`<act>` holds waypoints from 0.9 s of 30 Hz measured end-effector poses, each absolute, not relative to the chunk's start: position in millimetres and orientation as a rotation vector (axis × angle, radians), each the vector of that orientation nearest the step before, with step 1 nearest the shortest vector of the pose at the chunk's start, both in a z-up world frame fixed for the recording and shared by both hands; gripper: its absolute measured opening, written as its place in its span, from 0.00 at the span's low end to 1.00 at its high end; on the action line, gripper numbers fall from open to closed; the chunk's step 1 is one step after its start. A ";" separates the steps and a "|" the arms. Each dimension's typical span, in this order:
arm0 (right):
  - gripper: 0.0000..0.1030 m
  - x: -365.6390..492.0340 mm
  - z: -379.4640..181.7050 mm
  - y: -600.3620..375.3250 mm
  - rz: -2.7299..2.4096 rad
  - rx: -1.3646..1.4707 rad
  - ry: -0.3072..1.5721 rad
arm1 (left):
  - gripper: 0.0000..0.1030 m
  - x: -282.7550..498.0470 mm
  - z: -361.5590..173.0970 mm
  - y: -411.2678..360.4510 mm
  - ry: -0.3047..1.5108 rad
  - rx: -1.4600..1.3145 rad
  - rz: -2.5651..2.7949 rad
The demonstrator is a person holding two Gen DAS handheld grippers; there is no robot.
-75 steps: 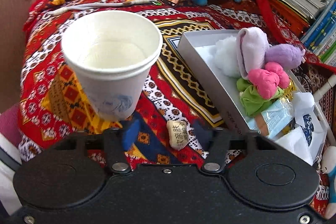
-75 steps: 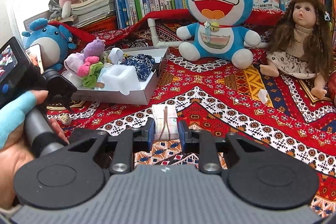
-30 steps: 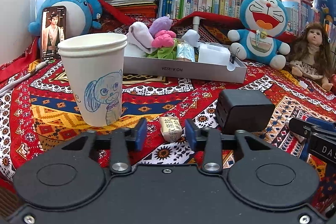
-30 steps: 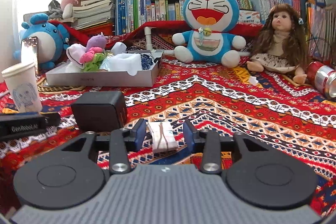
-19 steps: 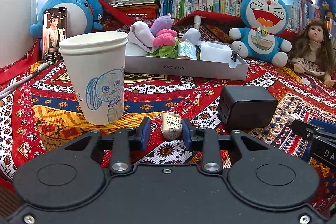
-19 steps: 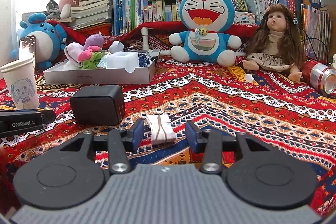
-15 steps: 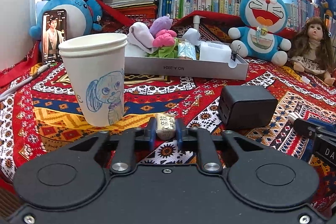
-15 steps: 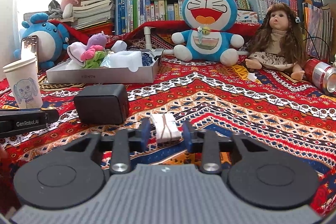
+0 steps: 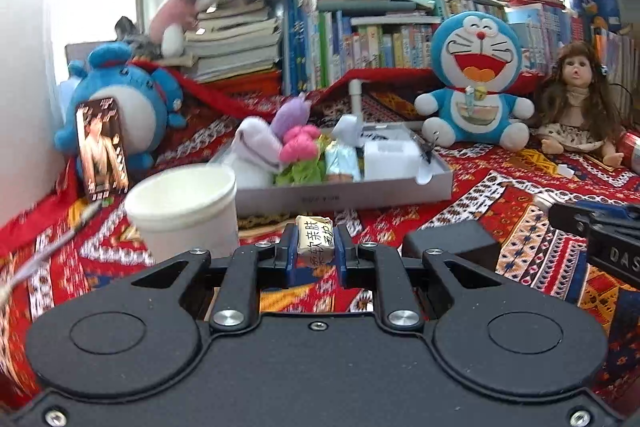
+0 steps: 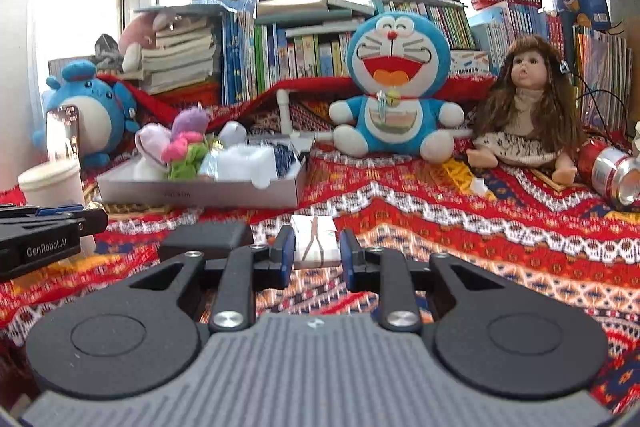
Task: Organize soft objects
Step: 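Carry the cream block with the left tool while the right tool carries the white box to the tray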
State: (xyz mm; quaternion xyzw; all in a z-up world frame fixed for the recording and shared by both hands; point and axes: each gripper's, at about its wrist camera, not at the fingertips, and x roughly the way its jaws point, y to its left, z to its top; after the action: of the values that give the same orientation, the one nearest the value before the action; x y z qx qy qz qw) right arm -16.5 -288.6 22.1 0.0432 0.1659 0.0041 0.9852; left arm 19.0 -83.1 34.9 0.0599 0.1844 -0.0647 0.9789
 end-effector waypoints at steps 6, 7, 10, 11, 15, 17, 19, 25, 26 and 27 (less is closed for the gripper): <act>0.29 -1.8 37.9 -286.0 0.037 0.106 0.315 | 0.17 34.8 61.9 -75.5 0.383 0.096 -0.162; 0.29 1.0 40.2 -285.0 0.043 0.108 0.313 | 0.17 37.6 66.3 -73.8 0.379 0.095 -0.163; 0.29 9.1 46.4 -281.3 0.059 0.114 0.305 | 0.17 47.2 77.6 -67.4 0.388 0.073 -0.175; 0.29 11.6 48.1 -280.5 0.066 0.117 0.304 | 0.17 50.1 80.5 -65.0 0.390 0.069 -0.174; 0.29 20.9 55.0 -275.2 0.090 0.121 0.302 | 0.17 60.5 89.9 -56.3 0.388 0.065 -0.162; 0.29 25.2 57.8 -272.4 0.101 0.121 0.304 | 0.17 66.4 93.4 -50.7 0.406 0.043 -0.168; 0.29 30.0 60.2 -269.6 0.110 0.115 0.309 | 0.17 72.6 97.2 -44.2 0.418 0.027 -0.170; 0.29 46.3 68.0 -266.6 0.131 0.104 0.320 | 0.17 94.7 115.6 -22.3 0.446 -0.042 -0.228; 0.29 49.1 69.9 -266.7 0.134 0.103 0.320 | 0.17 99.8 119.5 -19.2 0.450 -0.051 -0.240; 0.29 52.6 71.9 -266.6 0.136 0.100 0.322 | 0.17 105.7 123.2 -16.5 0.455 -0.055 -0.251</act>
State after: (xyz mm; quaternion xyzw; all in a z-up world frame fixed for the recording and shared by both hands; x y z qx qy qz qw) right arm 52.6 -266.6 71.9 0.0498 0.1599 0.0678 0.9835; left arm 105.7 -16.5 123.2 -0.0270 0.2250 -0.1240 0.9661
